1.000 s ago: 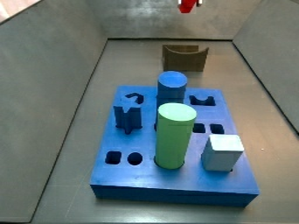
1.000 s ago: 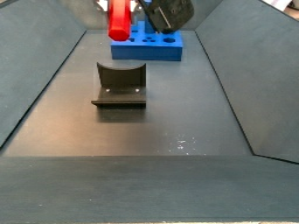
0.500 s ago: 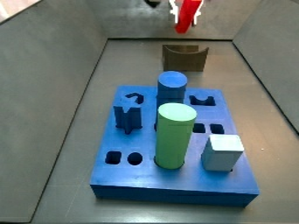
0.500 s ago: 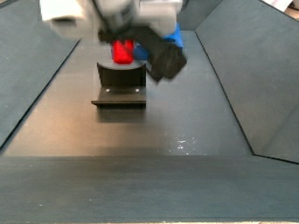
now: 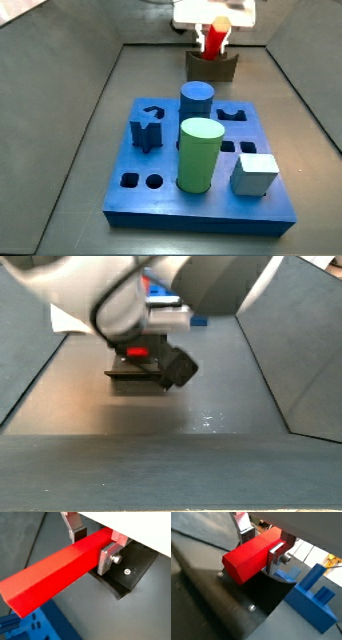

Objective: Pick up the hexagon object. Move up. Place the hexagon object on the fixture. Regrasp the hexagon object. Move to above the board. Insert the hexagon object.
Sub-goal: Place the hexagon object on the fixture, then regrasp the hexagon object.

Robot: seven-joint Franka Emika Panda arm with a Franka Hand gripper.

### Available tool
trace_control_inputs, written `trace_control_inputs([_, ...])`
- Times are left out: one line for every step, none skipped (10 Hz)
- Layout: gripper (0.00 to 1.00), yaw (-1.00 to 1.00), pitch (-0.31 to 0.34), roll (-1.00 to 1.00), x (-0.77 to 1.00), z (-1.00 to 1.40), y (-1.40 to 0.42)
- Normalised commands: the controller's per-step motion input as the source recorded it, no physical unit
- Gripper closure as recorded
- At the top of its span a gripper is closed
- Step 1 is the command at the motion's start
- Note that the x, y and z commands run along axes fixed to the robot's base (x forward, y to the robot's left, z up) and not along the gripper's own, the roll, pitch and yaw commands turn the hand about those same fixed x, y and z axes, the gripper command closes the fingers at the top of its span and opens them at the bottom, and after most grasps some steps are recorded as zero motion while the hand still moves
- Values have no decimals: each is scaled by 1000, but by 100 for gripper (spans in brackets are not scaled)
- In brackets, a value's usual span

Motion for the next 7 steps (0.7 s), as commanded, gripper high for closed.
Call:
trace_control_inputs([100, -103, -67, -150, 102, -434, 57])
trace_control_inputs([100, -78, -76, -135, 89, -289, 50])
trace_control_inputs([0, 0, 0, 0, 0, 0, 0])
trace_control_inputs([0, -48, 10, -45, 0, 1000, 0])
trace_control_inputs([0, -44, 8, -38, -1, 1000, 5])
trace_control_inputs([0, -29, 6, -14, -11, 1000, 5])
trace_control_inputs([0, -18, 3, 8, -17, 1000, 1])
